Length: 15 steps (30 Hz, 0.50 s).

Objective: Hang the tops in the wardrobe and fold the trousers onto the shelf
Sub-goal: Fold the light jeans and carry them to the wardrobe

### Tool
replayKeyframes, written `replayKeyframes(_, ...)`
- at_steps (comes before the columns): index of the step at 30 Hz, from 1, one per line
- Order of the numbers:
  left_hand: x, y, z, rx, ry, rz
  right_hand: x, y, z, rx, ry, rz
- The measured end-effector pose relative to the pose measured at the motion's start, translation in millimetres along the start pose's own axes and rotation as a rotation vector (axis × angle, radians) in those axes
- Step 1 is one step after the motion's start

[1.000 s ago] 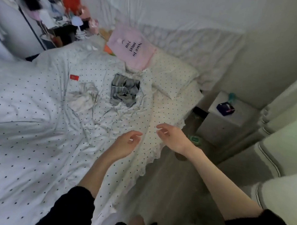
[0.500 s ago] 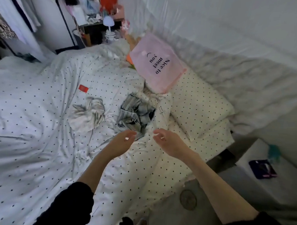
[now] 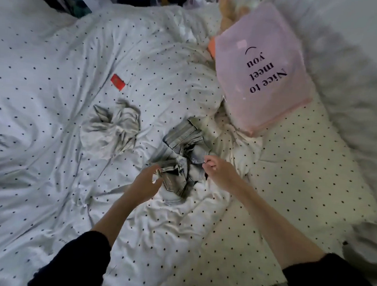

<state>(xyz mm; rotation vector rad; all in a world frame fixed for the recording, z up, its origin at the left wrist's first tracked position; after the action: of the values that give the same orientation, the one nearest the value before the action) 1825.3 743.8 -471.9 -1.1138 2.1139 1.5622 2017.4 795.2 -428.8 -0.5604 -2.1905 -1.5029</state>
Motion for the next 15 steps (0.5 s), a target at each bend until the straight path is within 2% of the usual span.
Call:
replayKeyframes(2, 7, 0, 29, -0.092, 0.039, 0.003, 5, -1, 44, -0.011, 0.06, -0.041)
replayKeyframes(3, 27, -4, 55, -0.159, 0.122, -0.005, 3, -14, 82, 0.0, 0.081, -0.057)
replayKeyframes(5, 52, -1, 81, -0.252, 0.228, -0.005, 2, -15, 129, -0.084, 0.103, -0.066)
replayKeyframes(8, 99, -21, 104, -0.214, 0.413, -0.013, -4, -35, 187, -0.117, 0.106, -0.1)
replayKeyframes(9, 112, -33, 105, -0.163, 0.491, -0.075, -9, -49, 200, -0.075, 0.08, -0.099)
replayKeyframes(11, 126, -55, 97, -0.083, 0.675, -0.354, -22, -70, 212, 0.012, -0.006, -0.046)
replayKeyframes(13, 133, -72, 90, -0.066, 0.84, -0.6, -28, -76, 215, -0.026, -0.037, 0.008)
replayKeyframes(15, 135, -77, 87, -0.123, 0.899, -0.736, -30, -72, 210, -0.072, -0.04, 0.037)
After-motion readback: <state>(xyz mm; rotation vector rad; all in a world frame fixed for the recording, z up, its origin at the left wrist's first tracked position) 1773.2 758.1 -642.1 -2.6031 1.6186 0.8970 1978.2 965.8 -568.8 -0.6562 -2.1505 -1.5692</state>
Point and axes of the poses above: each hand's wrist, its own z-axis towards the middle knuckle, its own y-axis out of the back of the hand, x = y × z, the point moved 10 cm from there along z, towards the middle knuckle, and after that the axes turned 14 degrees about -x, right-handed, at the moved point
